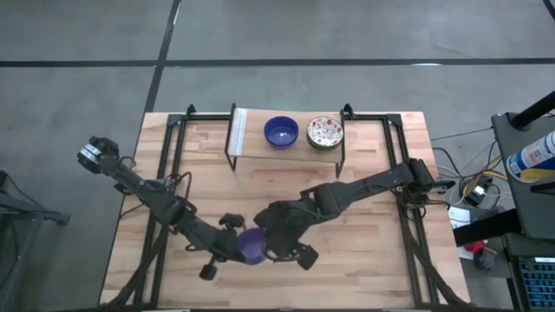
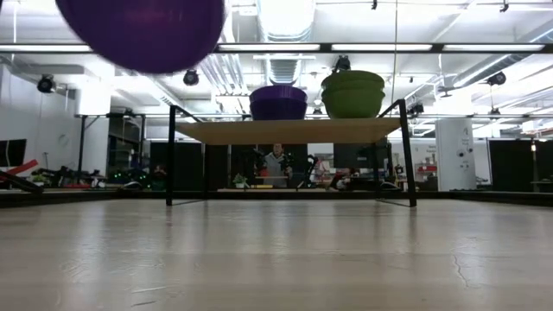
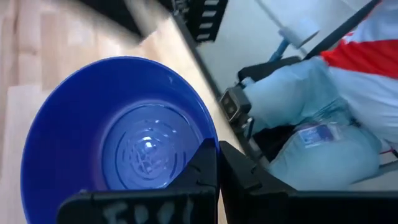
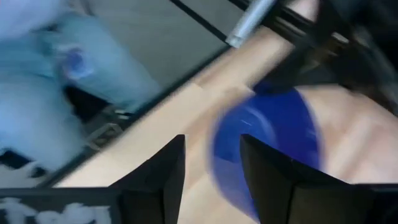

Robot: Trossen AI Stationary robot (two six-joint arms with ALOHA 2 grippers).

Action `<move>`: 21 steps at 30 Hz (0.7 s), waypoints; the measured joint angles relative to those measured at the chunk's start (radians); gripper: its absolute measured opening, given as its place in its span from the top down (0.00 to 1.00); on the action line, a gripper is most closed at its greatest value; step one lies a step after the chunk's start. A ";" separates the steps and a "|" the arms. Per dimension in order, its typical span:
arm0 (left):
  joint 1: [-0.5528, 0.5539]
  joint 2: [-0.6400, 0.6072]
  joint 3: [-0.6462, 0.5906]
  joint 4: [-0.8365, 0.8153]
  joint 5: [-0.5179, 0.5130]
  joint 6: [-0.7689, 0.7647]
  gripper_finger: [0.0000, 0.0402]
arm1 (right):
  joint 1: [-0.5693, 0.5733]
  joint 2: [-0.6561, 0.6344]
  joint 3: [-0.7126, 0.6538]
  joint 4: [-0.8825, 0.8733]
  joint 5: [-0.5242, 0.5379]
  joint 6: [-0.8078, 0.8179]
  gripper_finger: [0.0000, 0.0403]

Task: Pick & Place Mini bowls
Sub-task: Stack the blue bowl on top of the stacked blue bowls on the shelf

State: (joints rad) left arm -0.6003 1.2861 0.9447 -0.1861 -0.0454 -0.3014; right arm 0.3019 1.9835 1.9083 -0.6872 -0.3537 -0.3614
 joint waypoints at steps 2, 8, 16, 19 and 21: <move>-0.001 0.000 0.000 0.024 0.012 0.018 1.00 | -0.001 0.000 0.000 -0.001 0.069 0.013 0.61; -0.002 0.000 0.000 0.046 0.026 0.047 1.00 | -0.004 0.014 -0.002 -0.009 0.085 -0.013 0.60; 0.000 -0.002 0.000 0.054 0.021 0.074 1.00 | -0.004 0.015 -0.003 -0.015 -0.014 -0.015 0.65; 0.000 -0.009 0.000 0.054 0.007 0.084 1.00 | -0.004 0.015 -0.003 -0.019 -0.018 -0.013 0.69; 0.000 -0.014 0.000 0.054 -0.001 0.090 1.00 | -0.005 0.015 -0.003 -0.024 -0.018 -0.013 0.74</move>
State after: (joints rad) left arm -0.6003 1.2724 0.9447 -0.1322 -0.0463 -0.2116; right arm 0.2974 1.9987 1.9049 -0.7116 -0.3714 -0.3744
